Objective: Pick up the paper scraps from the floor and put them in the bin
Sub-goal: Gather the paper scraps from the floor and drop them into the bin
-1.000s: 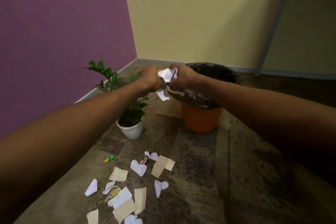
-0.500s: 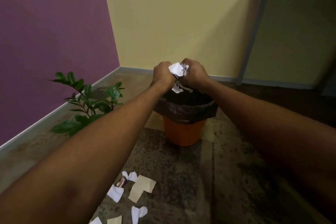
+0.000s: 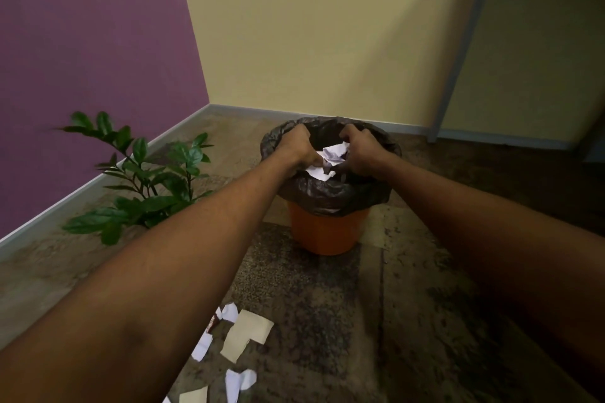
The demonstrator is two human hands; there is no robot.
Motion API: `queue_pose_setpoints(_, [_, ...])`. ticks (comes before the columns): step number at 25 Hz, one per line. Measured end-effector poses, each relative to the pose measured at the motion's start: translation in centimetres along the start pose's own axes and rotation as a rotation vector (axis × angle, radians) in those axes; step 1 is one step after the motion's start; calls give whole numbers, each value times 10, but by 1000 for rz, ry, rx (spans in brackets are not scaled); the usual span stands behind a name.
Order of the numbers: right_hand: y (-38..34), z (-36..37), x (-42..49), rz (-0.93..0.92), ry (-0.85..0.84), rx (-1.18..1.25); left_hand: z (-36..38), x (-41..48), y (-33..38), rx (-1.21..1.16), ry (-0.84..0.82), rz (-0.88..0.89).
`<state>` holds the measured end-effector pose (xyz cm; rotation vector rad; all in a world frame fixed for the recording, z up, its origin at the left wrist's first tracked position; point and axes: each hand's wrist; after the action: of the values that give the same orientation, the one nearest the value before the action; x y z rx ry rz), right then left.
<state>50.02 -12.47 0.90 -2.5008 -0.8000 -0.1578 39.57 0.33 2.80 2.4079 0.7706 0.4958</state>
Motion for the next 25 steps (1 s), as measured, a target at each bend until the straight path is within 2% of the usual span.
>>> queue_pose_setpoints(5, [-13,-13,-6,4,0,-28,-7,-1,-2,-33,112,10])
queue_pose_setpoints(13, [-66,-16,-48,-236,284,-34,-28,-24,-8,-138,374,200])
queue_pose_setpoints(15, [-80,-10,-63,-362,339,-12,-33,-40,-20,-56,465,293])
queue_pose_setpoints(18, [-91,4,-85,-545,390,-33,-42,-69,-49,197,598,449])
queue_pose_setpoints(22, [-107,28,-118,-650,341,-104,-57,-110,-96,234,461,448])
queue_pose_setpoints(25, [-122,56,-152,-689,159,-94,-58,-145,-135,233,329,369])
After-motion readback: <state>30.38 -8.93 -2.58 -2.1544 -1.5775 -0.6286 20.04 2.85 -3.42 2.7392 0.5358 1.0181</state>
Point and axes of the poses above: each hand's wrist, its own x-axis towards the middle knuckle, its own z-axis out of the palm, y = z × x, and after that the axes turned 12 degrees about y, right-handed
